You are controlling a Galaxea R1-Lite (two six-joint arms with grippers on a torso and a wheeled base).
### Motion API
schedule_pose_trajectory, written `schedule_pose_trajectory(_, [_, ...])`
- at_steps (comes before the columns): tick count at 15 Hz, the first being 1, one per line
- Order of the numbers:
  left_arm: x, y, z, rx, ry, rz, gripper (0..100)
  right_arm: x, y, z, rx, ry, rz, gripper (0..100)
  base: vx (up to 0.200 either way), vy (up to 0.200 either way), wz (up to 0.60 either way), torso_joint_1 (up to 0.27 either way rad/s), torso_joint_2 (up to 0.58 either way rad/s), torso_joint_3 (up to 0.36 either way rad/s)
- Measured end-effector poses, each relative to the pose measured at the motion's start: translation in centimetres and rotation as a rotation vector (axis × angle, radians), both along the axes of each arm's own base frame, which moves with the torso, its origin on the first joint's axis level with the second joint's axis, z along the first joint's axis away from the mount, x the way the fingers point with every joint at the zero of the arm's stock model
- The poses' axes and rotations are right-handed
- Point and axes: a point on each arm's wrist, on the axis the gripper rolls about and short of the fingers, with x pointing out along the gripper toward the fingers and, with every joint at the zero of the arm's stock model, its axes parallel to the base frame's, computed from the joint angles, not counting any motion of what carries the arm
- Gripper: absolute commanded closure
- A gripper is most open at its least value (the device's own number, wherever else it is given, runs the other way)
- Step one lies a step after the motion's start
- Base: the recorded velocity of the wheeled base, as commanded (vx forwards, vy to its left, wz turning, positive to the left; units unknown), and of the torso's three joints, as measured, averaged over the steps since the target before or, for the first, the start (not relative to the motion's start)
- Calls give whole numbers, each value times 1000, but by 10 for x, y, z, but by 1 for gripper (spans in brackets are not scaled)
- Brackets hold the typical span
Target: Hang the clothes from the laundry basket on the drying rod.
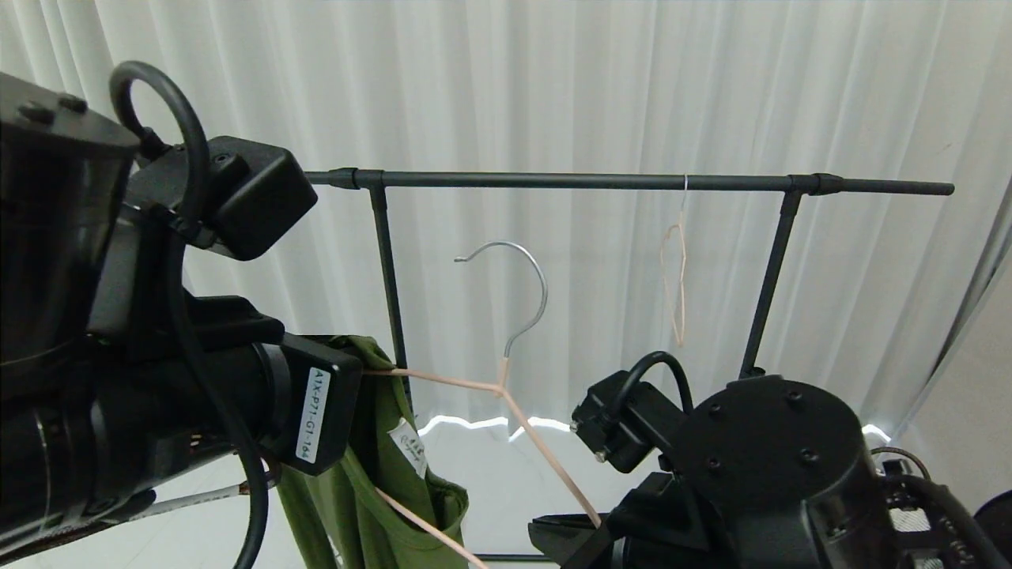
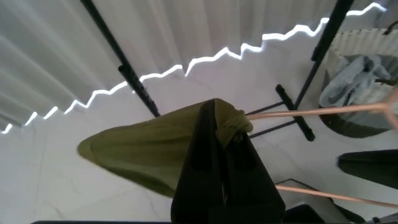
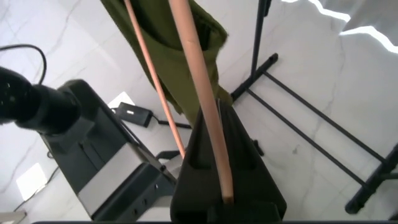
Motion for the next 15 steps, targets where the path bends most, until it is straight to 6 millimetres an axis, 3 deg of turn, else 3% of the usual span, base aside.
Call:
schedule_pose_trajectory(9, [-21,-21,11,-130,23,-90,100,-2,28,-5,2,4,33,100,0,0,0,0,0,0])
schedule_pose_trajectory(15, [-26,-11,-2,-84,27,-81,100,2,21,3,10,-59,-83,100,0,0,0,0,0,0])
